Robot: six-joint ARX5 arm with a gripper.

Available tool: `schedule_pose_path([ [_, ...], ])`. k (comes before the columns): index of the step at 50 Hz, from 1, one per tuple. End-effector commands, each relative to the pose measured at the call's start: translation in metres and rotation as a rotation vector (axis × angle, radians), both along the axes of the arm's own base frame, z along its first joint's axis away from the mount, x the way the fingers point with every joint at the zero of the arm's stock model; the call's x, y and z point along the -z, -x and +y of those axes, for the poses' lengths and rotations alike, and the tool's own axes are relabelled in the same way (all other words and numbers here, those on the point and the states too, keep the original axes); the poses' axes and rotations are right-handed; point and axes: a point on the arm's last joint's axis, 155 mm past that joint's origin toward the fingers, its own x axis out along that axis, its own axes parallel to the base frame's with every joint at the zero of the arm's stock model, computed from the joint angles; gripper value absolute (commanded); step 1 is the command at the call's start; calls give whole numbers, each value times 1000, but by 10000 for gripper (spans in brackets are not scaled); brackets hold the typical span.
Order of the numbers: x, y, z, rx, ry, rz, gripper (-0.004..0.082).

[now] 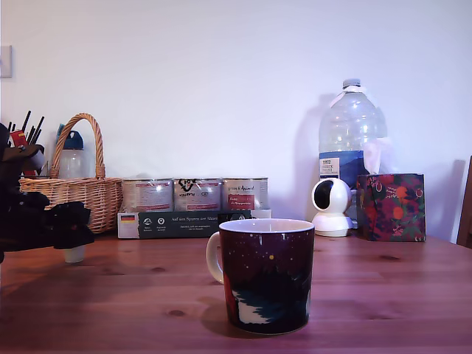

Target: Pick up the coffee capsules from the table one by one and drop them inside the nearest coffee cup

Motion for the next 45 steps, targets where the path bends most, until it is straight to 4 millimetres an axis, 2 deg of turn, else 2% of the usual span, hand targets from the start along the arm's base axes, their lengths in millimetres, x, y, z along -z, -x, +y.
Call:
schedule_pose_path([
  [1, 3, -4, -1, -3, 2, 3, 468],
  [5, 2, -6, 0, -9, 0, 1, 468],
  [12, 14, -6, 1, -15, -6, 41, 468],
  [26, 24, -5, 2, -21, -11, 67, 468],
  [37, 24, -5, 2, -21, -11, 66, 460],
  [40, 24, -5, 2, -20, -12, 66, 420],
  [45, 24, -5, 2, -20, -14, 65, 284],
])
